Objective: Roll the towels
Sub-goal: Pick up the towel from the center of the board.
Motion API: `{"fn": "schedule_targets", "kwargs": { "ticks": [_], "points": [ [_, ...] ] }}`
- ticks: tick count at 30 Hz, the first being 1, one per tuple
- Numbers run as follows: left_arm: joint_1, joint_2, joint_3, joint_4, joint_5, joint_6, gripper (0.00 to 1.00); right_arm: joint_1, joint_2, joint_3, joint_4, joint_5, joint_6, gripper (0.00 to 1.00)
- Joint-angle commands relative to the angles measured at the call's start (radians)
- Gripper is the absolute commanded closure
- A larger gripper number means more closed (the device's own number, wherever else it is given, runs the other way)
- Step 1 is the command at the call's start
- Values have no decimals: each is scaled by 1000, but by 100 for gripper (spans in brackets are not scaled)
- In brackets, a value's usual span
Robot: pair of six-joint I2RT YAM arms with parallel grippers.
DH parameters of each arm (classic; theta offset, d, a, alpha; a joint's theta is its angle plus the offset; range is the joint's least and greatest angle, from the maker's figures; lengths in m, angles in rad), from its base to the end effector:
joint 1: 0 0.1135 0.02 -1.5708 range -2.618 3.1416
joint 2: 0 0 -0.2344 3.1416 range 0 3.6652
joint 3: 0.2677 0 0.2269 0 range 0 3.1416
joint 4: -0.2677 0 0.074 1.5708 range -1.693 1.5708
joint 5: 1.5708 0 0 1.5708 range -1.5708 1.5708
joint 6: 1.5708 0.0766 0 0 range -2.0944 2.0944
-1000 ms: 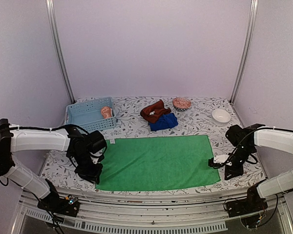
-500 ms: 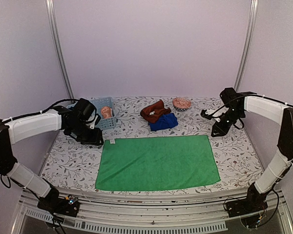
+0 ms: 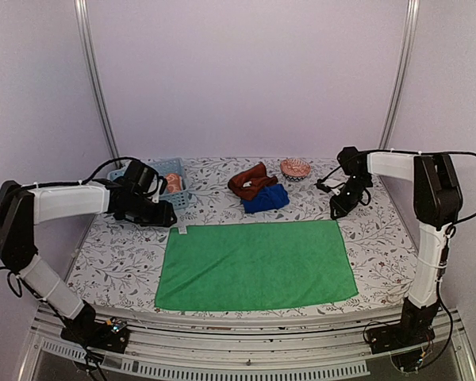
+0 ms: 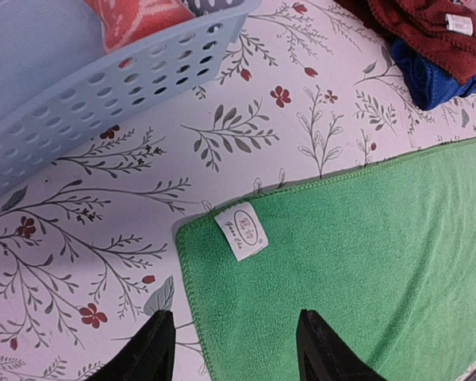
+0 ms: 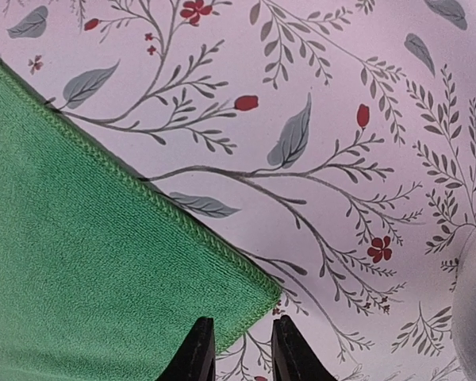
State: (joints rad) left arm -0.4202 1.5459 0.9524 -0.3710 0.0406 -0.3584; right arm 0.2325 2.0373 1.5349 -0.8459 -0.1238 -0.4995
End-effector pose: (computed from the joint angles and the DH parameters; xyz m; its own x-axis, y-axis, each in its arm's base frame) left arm 0.2862 -0.1313 0.1515 -0.8530 -0.0027 -0.5219 0.1383 0.9630 -0.2311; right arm 0.3668 0.0966 0.1238 -0.7109 -0.6568 -0.2514 -0.6786 0.7345 0.0000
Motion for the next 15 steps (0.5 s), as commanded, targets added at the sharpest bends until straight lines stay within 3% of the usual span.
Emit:
{"fn": "schedule_targets", "kwargs": {
  "ticks": [1,15],
  "points": [
    [18,19,-24,38,-11,24,45,-5,39,42,-17,55,32,73],
    [29,49,-24,44,3,36,45,-11,106,69,-50,56,38,73]
  ]
}}
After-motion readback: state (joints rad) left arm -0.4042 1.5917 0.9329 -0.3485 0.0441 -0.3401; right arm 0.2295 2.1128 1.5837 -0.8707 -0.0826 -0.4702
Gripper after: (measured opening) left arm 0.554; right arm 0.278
